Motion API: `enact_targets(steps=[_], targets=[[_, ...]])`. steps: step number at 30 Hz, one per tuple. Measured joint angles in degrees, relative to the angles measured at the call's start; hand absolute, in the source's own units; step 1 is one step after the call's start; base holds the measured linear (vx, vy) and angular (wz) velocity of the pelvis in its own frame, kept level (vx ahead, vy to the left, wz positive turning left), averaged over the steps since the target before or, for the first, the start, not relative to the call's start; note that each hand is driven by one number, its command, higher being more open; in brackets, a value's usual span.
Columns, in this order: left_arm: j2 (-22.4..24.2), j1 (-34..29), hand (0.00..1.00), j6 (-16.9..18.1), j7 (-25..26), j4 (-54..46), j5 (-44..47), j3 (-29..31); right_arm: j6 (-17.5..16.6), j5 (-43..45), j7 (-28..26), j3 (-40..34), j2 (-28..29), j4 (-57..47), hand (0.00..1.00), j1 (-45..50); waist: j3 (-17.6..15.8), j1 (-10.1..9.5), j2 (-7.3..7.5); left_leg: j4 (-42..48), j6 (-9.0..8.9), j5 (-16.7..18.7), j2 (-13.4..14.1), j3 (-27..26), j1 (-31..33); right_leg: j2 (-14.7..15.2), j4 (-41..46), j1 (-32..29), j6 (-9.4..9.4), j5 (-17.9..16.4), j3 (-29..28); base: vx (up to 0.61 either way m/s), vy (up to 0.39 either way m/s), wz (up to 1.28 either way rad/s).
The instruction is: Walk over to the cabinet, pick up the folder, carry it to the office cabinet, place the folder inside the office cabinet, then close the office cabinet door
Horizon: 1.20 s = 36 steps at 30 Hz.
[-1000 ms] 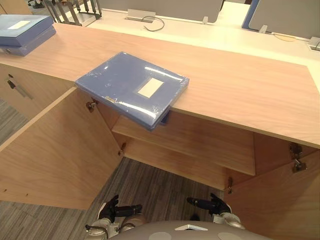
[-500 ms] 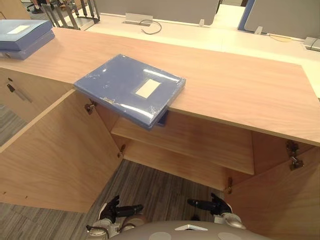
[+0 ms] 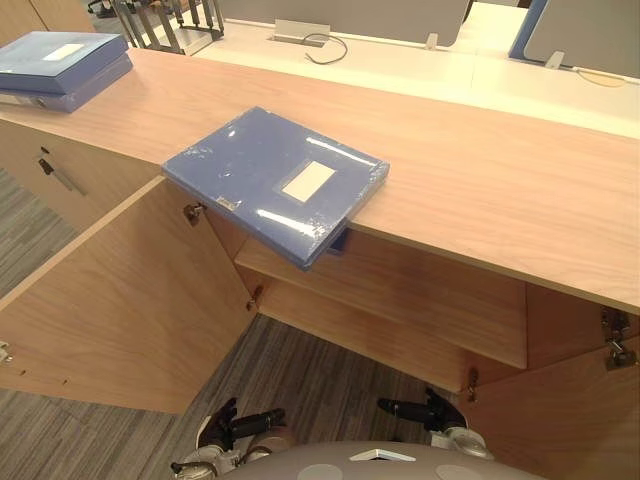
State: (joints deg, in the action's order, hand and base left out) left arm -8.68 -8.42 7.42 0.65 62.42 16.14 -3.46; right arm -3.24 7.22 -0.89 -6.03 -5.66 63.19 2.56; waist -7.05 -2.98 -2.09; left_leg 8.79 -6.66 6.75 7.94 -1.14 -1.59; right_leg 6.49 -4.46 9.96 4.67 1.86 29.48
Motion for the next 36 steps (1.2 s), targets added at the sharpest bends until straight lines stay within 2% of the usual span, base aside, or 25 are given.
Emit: enact_targets(steps=[3,9,12,15,36], targets=[[-0.02,-0.17,1.0,0.04,0.17,-0.54,0.0,0.02,0.0,0.0,0.01,0.05,0.02,-0.01,1.0,0.01,0.01,-0.01,0.16,-1.07,0.08,-0.78,-0.17,0.03,-0.01,0.13,-0.01,-0.42,0.05,0.05,0.09,-0.01,-0.003,0.01],[-0.01,-3.37,1.0,1.49,2.59,-9.02,-0.16,0.06,-0.74,0.02,0.97,1.16,0.17,-0.24,1.0,0.13,-0.04,-0.17,0.95,-1.85,0.1,-1.88,-0.6,1.51,0.98,0.35,-0.01,-0.72,0.19,0.16,1.77,-0.03,-0.016,0.13],[0.0,-4.12,1.0,2.67,3.76,-11.87,-1.4,0.07,-1.13,0.02,1.5,1.62,0.58,-0.33,1.0,0.18,-0.35,-1.37,1.58,-2.15,0.04,-2.3,-0.62,1.86,1.13,0.33,0.0,-0.77,0.18,0.17,2.16,-0.02,-0.022,0.09],[0.1,-5.09,1.0,3.23,5.01,-13.83,-2.96,0.05,-1.25,0.02,1.72,2.13,0.69,-0.43,1.0,0.09,-0.45,-1.54,1.86,-2.13,0.03,-2.32,-0.7,2.06,1.26,0.38,0.0,-0.77,0.19,0.17,2.34,-0.01,0.0,0.03],[1.0,-6.52,1.0,3.92,5.15,-22.19,-5.63,-1.27,-1.28,0.03,2.71,4.63,1.17,-0.39,1.0,-1.71,-0.63,-1.85,2.11,-0.96,-0.02,-2.23,-0.49,2.65,2.5,0.4,1.44,-1.96,-0.56,-0.76,2.36,0.0,-0.001,0.0]])
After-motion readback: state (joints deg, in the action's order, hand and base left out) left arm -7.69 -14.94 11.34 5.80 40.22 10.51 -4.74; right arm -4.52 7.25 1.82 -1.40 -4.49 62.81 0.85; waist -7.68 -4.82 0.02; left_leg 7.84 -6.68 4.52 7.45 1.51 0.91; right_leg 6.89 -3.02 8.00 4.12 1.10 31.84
